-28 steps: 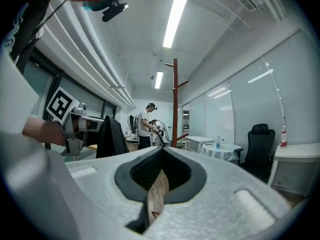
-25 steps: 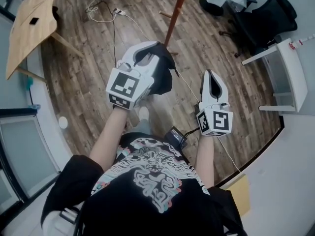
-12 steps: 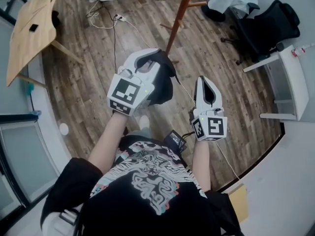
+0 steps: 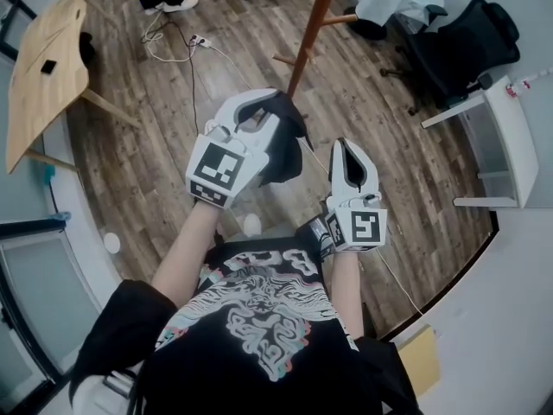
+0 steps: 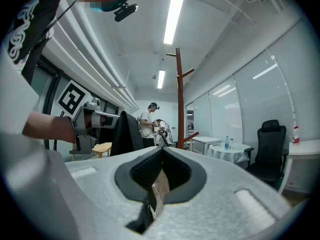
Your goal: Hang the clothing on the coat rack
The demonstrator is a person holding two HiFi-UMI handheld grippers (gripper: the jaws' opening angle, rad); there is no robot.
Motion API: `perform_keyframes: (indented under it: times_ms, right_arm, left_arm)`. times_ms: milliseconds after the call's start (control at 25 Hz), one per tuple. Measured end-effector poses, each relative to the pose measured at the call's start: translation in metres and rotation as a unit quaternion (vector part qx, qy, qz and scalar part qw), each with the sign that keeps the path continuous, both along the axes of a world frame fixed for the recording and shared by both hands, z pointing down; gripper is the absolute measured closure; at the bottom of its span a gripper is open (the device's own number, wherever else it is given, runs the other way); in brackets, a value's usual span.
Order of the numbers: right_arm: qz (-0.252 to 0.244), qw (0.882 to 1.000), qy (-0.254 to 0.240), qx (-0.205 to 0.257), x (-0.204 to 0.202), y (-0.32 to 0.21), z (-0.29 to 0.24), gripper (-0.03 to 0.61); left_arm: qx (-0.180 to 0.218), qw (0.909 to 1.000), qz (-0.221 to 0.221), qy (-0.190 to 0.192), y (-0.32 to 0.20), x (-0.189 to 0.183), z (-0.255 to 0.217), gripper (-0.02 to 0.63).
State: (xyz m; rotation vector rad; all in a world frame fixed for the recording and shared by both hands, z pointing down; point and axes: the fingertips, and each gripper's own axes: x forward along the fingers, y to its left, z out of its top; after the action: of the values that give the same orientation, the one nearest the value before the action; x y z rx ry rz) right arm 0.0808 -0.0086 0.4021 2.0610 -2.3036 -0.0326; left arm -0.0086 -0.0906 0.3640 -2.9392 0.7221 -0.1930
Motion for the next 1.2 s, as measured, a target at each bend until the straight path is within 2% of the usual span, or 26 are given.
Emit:
perform_keyframes:
  times_ms: [400,600,680,1200]
  right_arm:
    - [0.010,1.000,0.015,-0.019,-0.005,-0.039,0.004,0.577]
    - [-0.016,0.999,0.025,-0.016,-0.006,-0.063,0.008,0.575]
    - [-0.022,0.999,0.019,-0.024,-0.004,-0.073,0.014,0.507]
    - [-0.069,0.996,0.020,-0.056,0.006,-0.121,0.039,0.503]
  left_arm:
    - [-0.012,0.9999,-0.002,0.005,-0.041,0.000,0.007,0.598]
    - [-0.017,0.9998,0.003,0.001,-0.061,0.017,0.011,0.598]
    - [-0.018,0.9998,0.006,0.000,-0.068,0.023,0.013,0.598]
    - [-0.019,0.9994,-0.002,-0.029,-0.104,0.053,0.034,0.598]
